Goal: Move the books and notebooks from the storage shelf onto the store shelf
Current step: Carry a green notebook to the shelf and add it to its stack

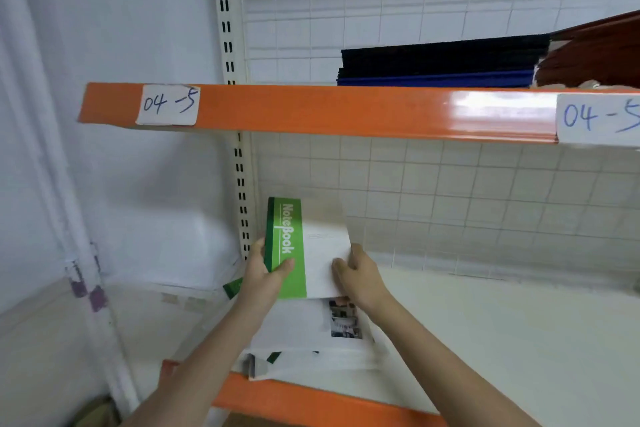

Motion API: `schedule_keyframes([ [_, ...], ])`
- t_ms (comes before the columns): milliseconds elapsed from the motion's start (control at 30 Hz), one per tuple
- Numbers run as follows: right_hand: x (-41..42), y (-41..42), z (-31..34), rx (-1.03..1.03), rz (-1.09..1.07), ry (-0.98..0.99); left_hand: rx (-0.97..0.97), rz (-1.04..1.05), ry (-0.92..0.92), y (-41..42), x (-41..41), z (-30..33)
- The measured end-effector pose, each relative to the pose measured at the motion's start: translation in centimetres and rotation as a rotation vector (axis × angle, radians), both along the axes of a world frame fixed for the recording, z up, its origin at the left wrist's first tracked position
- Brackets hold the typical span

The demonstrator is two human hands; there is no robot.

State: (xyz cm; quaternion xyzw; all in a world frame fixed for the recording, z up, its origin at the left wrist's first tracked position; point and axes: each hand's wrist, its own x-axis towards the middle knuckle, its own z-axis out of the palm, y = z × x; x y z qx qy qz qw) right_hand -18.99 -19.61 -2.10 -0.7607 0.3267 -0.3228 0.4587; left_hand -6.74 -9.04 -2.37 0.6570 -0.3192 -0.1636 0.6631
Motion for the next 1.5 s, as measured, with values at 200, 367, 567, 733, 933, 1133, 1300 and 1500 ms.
schedule_keyframes([
  [200,-2.4,0.5,1.3,0.074,-0.204,0.017,0.113,-0.151,0.1,-2.5,-1.9,0.3],
  [367,-7.2,0.8,1.0,0.179,-0.326,-0.078,0.152,-0.324,0.097,-4.8,-4.8,0.6],
  [567,-14.3,0.1,0.5,0.201,-0.493,-0.117,0.167,-0.474,0.085,-8.5,-11.4,-0.1],
  [733,-21.4,-0.8,-0.2,0.198,-0.626,-0.151,0.198,-0.599,0.058,-11.4,-18.1,-0.7],
  [933,-30.5,-3.1,-0.3,0.178,-0.725,-0.158,0.189,-0.713,0.049,-15.0,-27.4,-0.6],
  [1133,-39.8,-6.7,-0.6,0.135,-0.759,-0.113,0.214,-0.729,0.131,-17.6,-36.6,-1.0],
  [1300,-46.6,-9.5,-1.6,0.136,-0.767,-0.093,0.203,-0.763,0.158,-19.6,-43.4,-1.5],
  [1500,-54.2,-11.7,-2.3,0.19,-0.74,-0.107,0.164,-0.759,0.163,-21.5,-51.0,-2.1],
])
